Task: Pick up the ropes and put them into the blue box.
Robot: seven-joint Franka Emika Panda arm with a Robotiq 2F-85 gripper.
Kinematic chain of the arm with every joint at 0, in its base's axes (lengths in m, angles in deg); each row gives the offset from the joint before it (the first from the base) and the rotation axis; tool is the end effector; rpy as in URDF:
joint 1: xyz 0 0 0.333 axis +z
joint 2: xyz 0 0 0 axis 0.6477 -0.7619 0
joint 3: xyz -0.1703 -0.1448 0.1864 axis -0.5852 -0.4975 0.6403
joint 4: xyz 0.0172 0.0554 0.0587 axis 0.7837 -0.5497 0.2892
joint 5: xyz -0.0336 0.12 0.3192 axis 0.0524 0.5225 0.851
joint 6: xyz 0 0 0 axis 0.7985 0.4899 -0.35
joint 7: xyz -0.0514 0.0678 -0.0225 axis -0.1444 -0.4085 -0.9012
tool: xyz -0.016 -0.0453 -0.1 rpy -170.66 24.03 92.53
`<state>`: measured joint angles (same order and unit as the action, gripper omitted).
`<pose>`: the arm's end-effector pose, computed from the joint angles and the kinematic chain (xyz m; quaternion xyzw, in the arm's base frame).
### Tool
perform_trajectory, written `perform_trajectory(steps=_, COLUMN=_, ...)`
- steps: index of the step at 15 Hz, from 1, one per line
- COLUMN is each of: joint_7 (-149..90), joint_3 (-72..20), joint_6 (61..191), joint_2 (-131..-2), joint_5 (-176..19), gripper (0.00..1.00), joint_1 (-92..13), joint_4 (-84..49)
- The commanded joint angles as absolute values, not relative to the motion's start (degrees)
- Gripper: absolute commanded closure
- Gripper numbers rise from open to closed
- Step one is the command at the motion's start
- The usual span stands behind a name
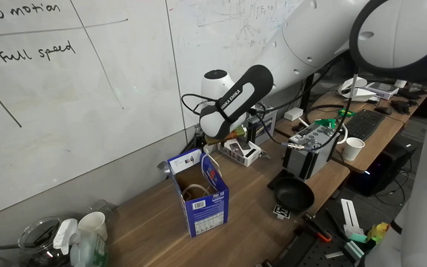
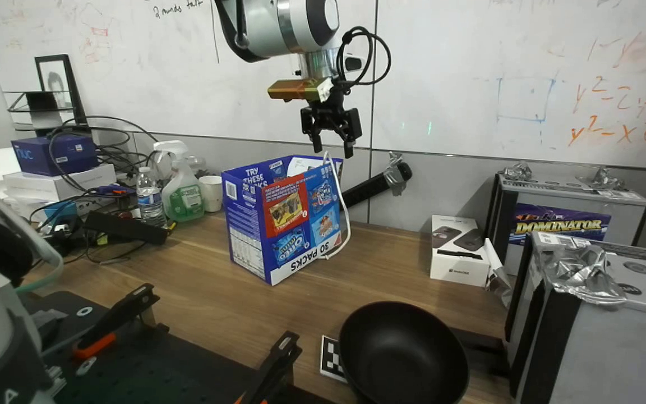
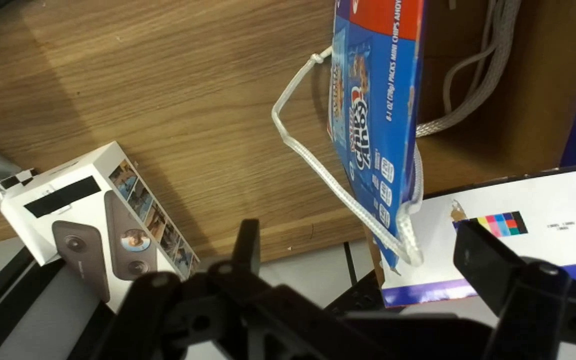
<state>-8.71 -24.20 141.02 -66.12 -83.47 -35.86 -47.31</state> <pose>0.5488 0.0266 0.3042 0.9845 -0.1371 0.1071 0.0221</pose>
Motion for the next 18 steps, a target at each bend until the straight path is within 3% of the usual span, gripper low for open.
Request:
perform_trajectory(steps=1, joint_7=-11.79, joint_3=-24.28, joint_6=141.66, joint_2=-67.47, joint_5=-80.85, gripper=0.0, joint_1=-36.29, joint_4=-45.62)
perform_trajectory(steps=6, joint_7=-12.55, joint_3=-24.43, joint_6=141.54, joint_2=-68.21, joint_5=-80.5, gripper=0.0, joint_1=-36.33, joint_4=-45.07)
perform_trajectory(steps=7, joint_7=-12.56, joint_3=-24.45, joint_6=141.56, joint_2=-68.21, joint_5=-80.53, gripper=0.25, joint_1=-36.32, joint_4=-45.09)
perform_trajectory(steps=8, joint_7=-12.57, joint_3=-24.48, joint_6=141.58, joint_2=-68.26, joint_5=-80.56, gripper=0.27, joint_1=-36.31, joint_4=-45.04)
perform_trajectory(steps=16, joint_7=-12.57, joint_3=-24.56, joint_6=141.46, joint_2=-68.27, joint_5=-80.78, gripper=0.89, joint_1=-36.16, joint_4=-44.84)
perform_trajectory(steps=18, joint_7=-12.59, joint_3=-24.55, joint_6=141.48, joint_2=-68.27, joint_5=-80.78, gripper=0.99, joint_1=-36.16, joint_4=-44.85)
